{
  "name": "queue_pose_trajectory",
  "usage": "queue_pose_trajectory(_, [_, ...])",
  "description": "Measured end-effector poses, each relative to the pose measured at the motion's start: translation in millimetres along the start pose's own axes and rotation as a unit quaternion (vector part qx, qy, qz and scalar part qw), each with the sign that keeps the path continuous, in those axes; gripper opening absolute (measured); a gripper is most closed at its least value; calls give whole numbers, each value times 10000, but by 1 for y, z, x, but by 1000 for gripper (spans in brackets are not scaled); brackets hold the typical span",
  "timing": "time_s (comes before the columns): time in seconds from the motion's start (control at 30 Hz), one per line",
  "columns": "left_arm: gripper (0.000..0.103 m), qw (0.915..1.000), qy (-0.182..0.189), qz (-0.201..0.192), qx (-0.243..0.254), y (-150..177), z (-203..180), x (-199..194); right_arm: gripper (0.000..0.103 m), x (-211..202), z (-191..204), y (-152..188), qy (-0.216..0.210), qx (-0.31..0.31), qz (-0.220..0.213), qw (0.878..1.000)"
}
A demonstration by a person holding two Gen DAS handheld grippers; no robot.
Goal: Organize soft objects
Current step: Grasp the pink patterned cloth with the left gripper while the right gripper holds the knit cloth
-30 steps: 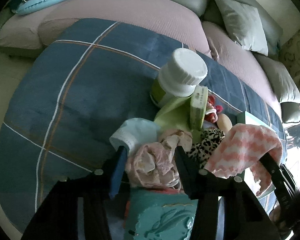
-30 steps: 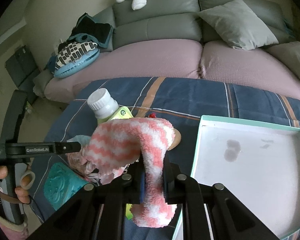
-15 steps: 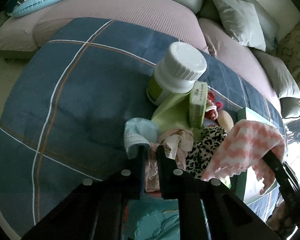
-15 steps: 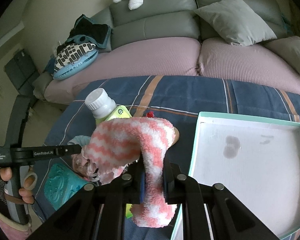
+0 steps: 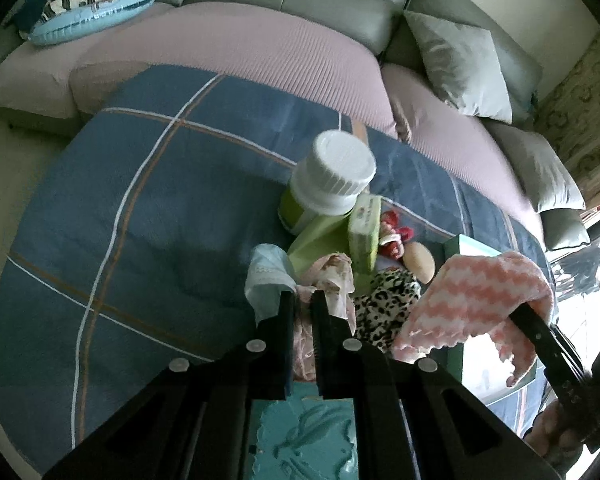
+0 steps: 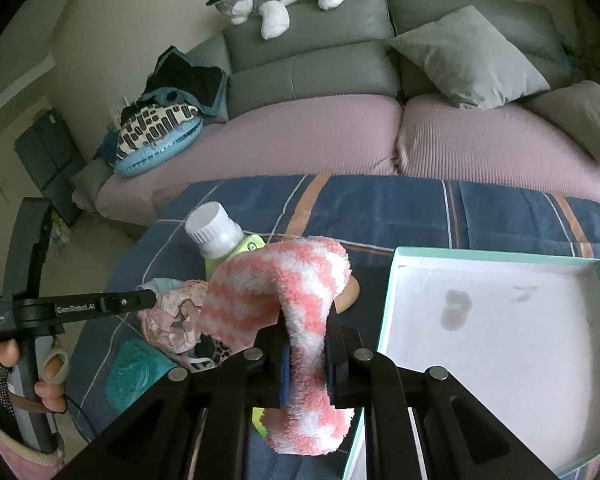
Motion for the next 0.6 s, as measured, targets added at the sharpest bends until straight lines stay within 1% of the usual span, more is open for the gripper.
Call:
queue_pose_trajectory(0.1, [8, 9999, 35, -93, 64, -1, -5, -9, 13, -7, -1, -4, -8, 21, -80, 10000])
queue_pose_trajectory(0.2, [8, 9999, -60, -82, 105, -1, -3, -6, 13, -9, -2, -4, -20, 43, -106, 9999])
queue_pose_trajectory(0.33, [8, 9999, -44, 105, -46, 2, 6, 10, 13, -8, -4, -2, -28, 78, -76, 9999])
queue_pose_trajectory(0.43, [8, 9996, -132, 209, -165, 3, 14, 20, 13, -5, -6, 0, -37, 117, -34, 9999])
queue_pose_trajectory(0.53, [9, 9991, -91, 260, -326, 3, 22, 22, 13, -1, -8, 3, -36, 137, 31, 9999])
queue_pose_trajectory(0.6, [10, 9988, -66, 259, -406, 2, 26, 21, 13, 2, -8, 5, -45, 152, 66, 9999])
Point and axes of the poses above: each gripper's, at about its wrist camera, not at the fingertips, and x roughly the way its jaws point, z to its left, y to its underside, the point moved 10 cm from there along x, roughly the way its jaws point, and after that the axes turned 14 degrees about -x, right-handed, at the moved point
